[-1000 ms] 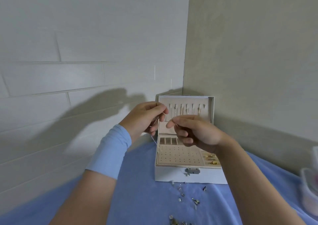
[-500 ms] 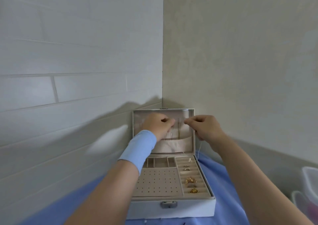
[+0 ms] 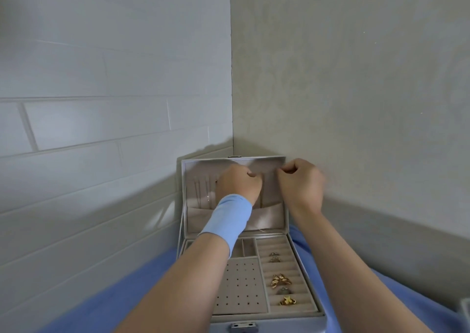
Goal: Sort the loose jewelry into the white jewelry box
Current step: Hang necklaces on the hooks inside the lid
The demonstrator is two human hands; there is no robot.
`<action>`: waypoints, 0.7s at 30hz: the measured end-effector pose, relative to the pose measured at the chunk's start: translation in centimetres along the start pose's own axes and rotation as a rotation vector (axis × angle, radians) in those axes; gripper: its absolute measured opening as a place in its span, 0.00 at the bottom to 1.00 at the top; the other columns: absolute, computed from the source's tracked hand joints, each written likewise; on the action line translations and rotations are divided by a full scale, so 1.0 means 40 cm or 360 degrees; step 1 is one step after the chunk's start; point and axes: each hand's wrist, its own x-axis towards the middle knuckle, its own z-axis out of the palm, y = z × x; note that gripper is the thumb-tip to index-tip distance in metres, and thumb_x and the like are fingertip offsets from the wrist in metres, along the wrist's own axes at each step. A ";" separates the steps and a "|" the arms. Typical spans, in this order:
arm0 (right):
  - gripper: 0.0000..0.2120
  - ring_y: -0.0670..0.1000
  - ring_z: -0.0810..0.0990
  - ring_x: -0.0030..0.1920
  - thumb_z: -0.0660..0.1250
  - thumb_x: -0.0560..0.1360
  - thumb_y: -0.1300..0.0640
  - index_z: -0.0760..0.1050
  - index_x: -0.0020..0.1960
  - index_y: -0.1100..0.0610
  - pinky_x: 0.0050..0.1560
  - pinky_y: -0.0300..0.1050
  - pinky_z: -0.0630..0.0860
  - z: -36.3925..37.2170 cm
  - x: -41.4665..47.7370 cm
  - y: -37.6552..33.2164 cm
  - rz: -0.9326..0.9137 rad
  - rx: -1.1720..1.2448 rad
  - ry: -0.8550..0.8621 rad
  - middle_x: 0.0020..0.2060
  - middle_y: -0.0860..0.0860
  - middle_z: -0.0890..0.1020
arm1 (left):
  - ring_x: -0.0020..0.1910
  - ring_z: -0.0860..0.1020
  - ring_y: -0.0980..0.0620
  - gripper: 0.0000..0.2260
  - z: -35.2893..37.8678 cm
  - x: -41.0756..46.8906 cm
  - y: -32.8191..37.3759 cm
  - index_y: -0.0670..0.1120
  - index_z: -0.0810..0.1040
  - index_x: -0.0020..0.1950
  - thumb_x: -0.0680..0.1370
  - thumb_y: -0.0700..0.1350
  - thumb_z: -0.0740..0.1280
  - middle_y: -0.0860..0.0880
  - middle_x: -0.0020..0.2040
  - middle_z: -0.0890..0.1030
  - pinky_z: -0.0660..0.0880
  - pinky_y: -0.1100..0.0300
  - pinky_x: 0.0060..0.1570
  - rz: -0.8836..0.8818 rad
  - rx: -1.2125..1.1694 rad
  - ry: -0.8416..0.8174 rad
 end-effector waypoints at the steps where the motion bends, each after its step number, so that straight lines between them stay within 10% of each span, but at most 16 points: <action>1: 0.04 0.50 0.80 0.39 0.71 0.73 0.59 0.81 0.40 0.56 0.39 0.44 0.74 0.000 -0.005 0.005 0.0015 -0.0021 -0.0007 0.35 0.49 0.83 | 0.28 0.63 0.47 0.14 0.001 -0.002 -0.001 0.47 0.68 0.28 0.71 0.49 0.67 0.47 0.26 0.67 0.63 0.63 0.28 -0.0005 -0.0005 -0.0001; 7: 0.06 0.50 0.80 0.39 0.73 0.72 0.59 0.81 0.36 0.57 0.38 0.42 0.74 -0.008 -0.047 0.038 0.0184 -0.0058 -0.0148 0.33 0.48 0.82 | 0.27 0.61 0.50 0.17 -0.008 -0.023 -0.013 0.47 0.63 0.28 0.73 0.48 0.66 0.50 0.24 0.62 0.59 0.62 0.28 -0.0003 0.0029 -0.0146; 16: 0.18 0.51 0.78 0.26 0.64 0.82 0.50 0.81 0.42 0.62 0.28 0.40 0.73 -0.084 -0.064 -0.024 0.0673 0.0443 -0.0881 0.32 0.55 0.84 | 0.32 0.79 0.50 0.12 -0.078 -0.099 -0.004 0.40 0.81 0.45 0.80 0.44 0.62 0.48 0.37 0.84 0.82 0.56 0.40 -0.0009 -0.0590 -0.0875; 21: 0.12 0.52 0.79 0.30 0.67 0.81 0.56 0.81 0.43 0.62 0.32 0.41 0.76 -0.097 -0.064 -0.036 0.0586 0.0453 -0.1084 0.33 0.57 0.81 | 0.38 0.83 0.59 0.10 -0.106 -0.125 -0.008 0.48 0.83 0.45 0.81 0.47 0.64 0.56 0.37 0.85 0.77 0.69 0.40 0.0169 -0.0318 -0.1129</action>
